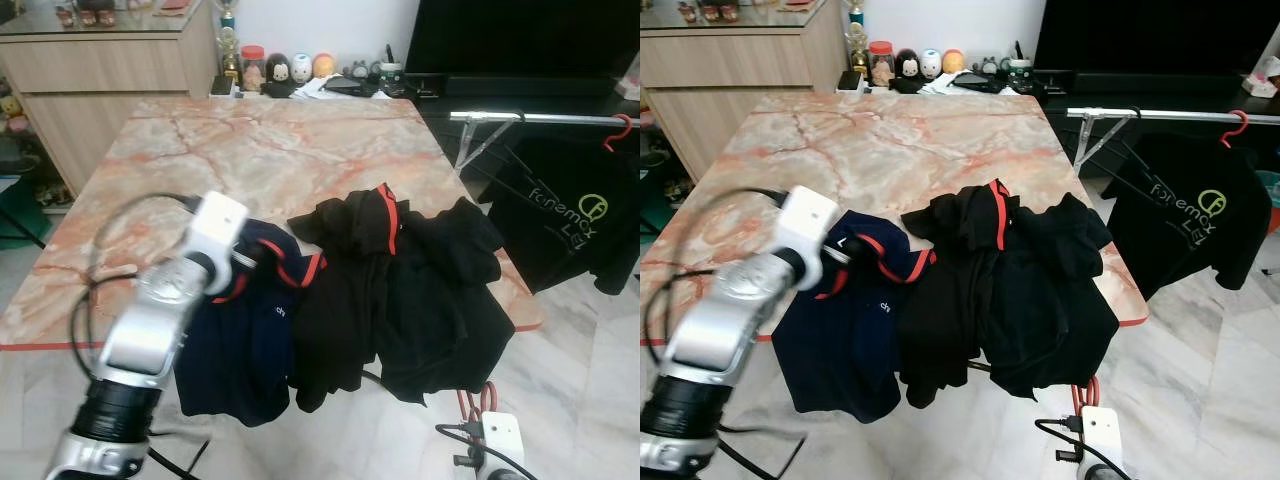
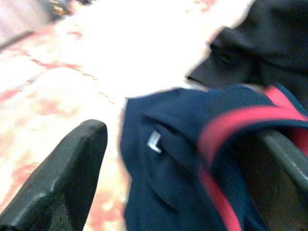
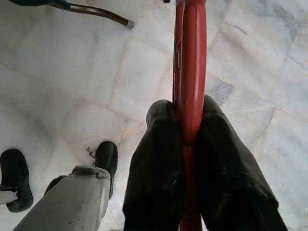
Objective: Hang hanger
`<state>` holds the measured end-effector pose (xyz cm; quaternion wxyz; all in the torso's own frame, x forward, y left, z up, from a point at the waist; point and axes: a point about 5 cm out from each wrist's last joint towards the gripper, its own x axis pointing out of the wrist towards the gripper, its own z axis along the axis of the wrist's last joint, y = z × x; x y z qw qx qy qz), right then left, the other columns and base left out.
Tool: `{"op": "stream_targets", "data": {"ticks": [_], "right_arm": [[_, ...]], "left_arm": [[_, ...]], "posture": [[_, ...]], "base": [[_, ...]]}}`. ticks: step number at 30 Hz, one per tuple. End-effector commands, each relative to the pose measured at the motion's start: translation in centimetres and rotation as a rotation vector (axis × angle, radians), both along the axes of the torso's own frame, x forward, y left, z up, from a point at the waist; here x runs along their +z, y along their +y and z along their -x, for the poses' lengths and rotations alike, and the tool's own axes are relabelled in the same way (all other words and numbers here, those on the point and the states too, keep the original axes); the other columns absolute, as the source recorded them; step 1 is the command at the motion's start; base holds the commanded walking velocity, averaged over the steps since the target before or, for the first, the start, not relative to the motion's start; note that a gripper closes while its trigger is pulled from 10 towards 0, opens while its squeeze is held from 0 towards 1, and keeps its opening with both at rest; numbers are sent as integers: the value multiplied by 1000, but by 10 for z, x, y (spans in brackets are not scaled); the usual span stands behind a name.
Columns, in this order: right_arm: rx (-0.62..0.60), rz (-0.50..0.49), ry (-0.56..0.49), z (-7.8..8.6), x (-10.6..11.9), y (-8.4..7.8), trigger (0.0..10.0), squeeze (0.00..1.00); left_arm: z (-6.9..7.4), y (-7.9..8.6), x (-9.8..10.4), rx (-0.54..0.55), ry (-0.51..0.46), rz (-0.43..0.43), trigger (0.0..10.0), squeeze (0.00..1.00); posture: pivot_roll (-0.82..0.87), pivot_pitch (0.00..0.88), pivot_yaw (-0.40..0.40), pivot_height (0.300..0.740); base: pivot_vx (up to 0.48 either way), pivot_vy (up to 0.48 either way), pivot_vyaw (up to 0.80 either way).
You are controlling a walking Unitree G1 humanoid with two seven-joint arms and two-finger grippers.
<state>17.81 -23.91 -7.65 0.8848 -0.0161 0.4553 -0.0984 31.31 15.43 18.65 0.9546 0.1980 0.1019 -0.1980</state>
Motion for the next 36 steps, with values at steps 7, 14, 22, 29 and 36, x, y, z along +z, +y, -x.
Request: {"op": "stream_targets", "data": {"ticks": [7,14,22,29,36], "right_arm": [[4,7,-4,-2,1,-1,10000,0],[5,8,-4,-2,1,-2,10000,0],[5,8,-2,-1,1,-2,10000,0],[11,12,3,0,1,-4,10000,0],[12,15,4,0,1,-5,10000,0]], "left_arm": [[8,-5,-3,-92,19,18,10000,1000],[1,13,18,33,-93,120,10000,1000],[39,12,5,-172,-80,179,10000,0],[51,38,-8,35,-126,279,10000,0],[60,64,-28,478,-258,370,10000,0]], "posture": [[137,0,-58,740],[137,0,-59,740],[135,0,-63,740],[142,0,-72,740],[120,0,-73,740]], "base": [[0,0,0],[0,0,0],[0,0,0],[0,0,0],[0,0,0]]}}
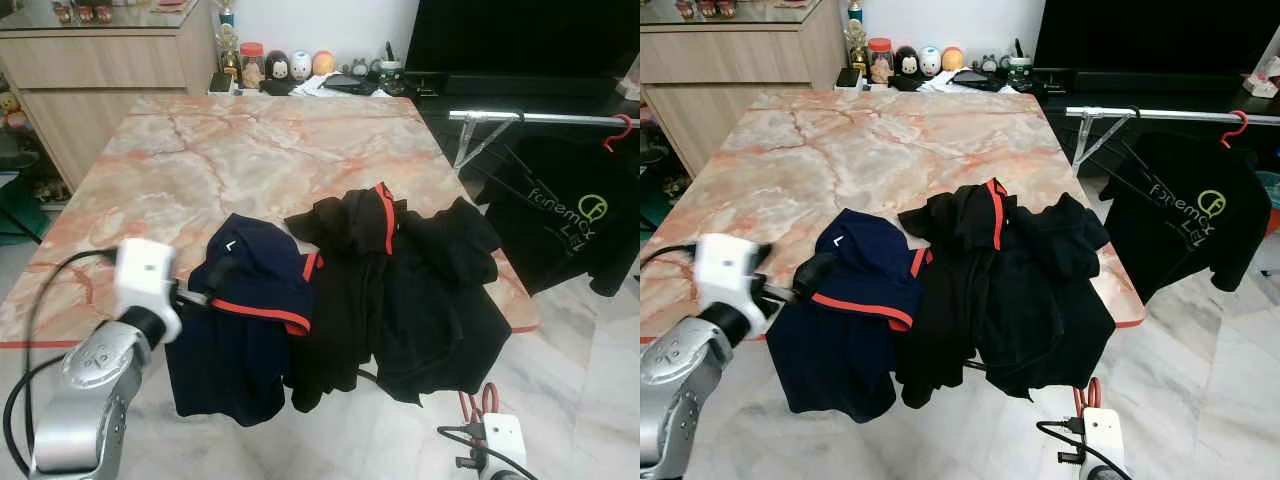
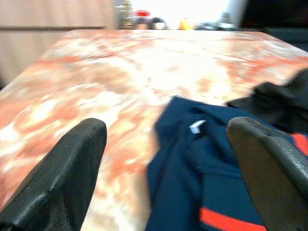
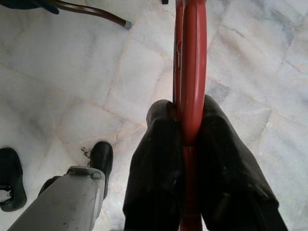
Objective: Hang hanger
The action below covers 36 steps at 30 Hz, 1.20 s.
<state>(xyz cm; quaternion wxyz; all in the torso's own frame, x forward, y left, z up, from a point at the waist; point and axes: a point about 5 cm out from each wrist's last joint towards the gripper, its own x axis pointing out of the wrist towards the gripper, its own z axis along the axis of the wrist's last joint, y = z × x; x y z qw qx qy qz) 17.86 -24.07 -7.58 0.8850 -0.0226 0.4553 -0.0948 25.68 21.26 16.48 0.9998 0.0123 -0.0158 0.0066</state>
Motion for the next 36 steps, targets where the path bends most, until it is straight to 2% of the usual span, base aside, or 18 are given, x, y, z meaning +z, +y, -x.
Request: {"op": "stream_targets", "data": {"ticks": [1,9,13,36], "right_arm": [[-1,6,2,1,1,-4,10000,0],[2,12,5,2,1,-5,10000,0],[7,13,8,2,1,-6,10000,0],[12,15,19,6,-1,-5,10000,0]], "left_arm": [[6,8,-10,110,1,1,10000,0],[14,20,-27,202,24,-76,10000,0],[20,20,-39,220,50,-64,10000,0],[18,15,-43,206,39,-80,10000,0]], "posture": [[118,0,-74,740],[123,0,-87,740],[112,0,-89,740],[118,0,-87,740]], "base": [[0,0,0],[0,0,0],[0,0,0],[0,0,0]]}}
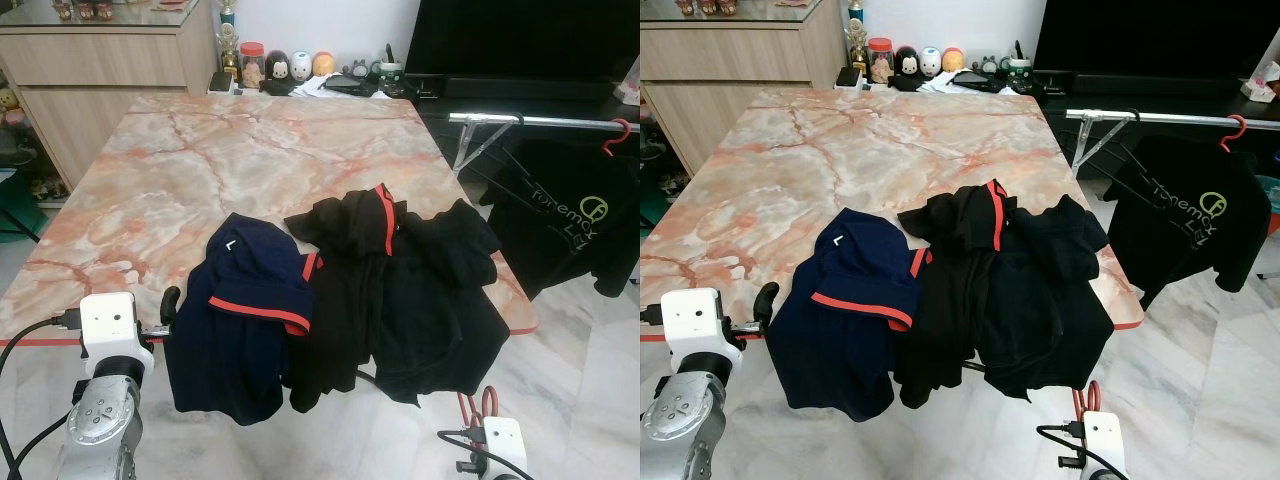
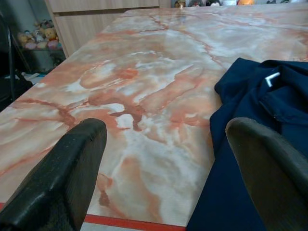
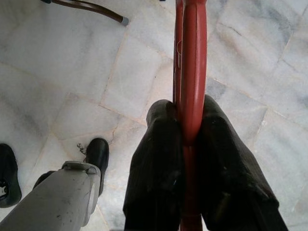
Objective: Hang hanger
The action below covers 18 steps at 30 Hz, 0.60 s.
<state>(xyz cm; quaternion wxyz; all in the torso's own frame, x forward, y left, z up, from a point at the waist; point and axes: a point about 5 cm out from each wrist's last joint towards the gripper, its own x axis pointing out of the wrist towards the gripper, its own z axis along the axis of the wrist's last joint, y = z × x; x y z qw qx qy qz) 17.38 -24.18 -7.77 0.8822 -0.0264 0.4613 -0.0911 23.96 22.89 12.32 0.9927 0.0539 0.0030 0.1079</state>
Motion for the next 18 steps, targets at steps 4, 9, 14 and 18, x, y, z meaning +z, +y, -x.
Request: {"op": "stream_targets", "data": {"ticks": [4,9,14,18], "right_arm": [[5,13,4,1,1,-4,10000,0],[5,13,4,1,1,-4,10000,0],[6,15,3,0,1,-4,10000,0],[2,16,1,-1,2,-5,10000,0]], "left_arm": [[0,-2,-2,-2,1,1,10000,0],[0,-3,-1,-6,-3,0,10000,0],[-2,-3,2,-6,-7,-7,10000,0],[-3,-3,1,-5,-3,-10,10000,0]], "posture": [[117,0,-89,740],[120,0,-91,740],[119,0,-91,740],[114,0,-88,740]], "base": [[0,-63,0],[0,-287,0],[0,-337,0],[0,-352,0]]}}
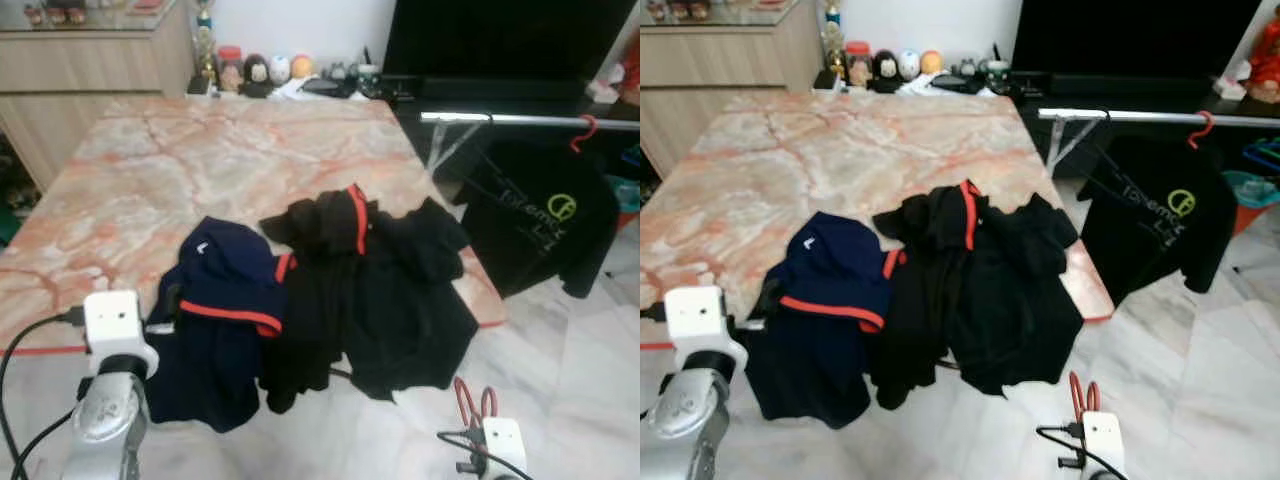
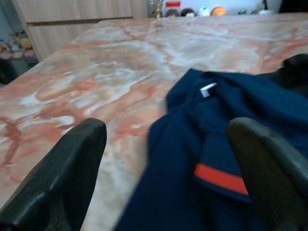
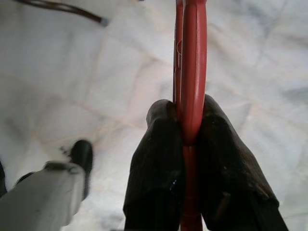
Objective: Hang hanger
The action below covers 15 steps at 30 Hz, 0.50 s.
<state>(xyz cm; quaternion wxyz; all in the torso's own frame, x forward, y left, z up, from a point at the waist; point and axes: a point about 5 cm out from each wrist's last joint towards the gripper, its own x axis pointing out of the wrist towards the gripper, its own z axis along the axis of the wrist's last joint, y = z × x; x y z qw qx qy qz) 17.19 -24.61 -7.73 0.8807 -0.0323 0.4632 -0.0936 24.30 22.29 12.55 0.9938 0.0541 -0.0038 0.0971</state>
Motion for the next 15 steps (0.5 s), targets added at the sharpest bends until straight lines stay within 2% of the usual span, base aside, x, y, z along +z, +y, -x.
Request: {"op": "stream_targets", "data": {"ticks": [1,15], "right_arm": [[2,3,-5,-2,1,0,10000,0],[-15,-1,-17,-5,2,2,10000,0]], "left_arm": [[0,3,-1,17,10,-8,10000,0],[-4,5,1,12,9,-15,10000,0]], "posture": [[114,0,-88,740],[104,0,-70,740]], "base": [[0,-364,0],[0,-361,0]]}}
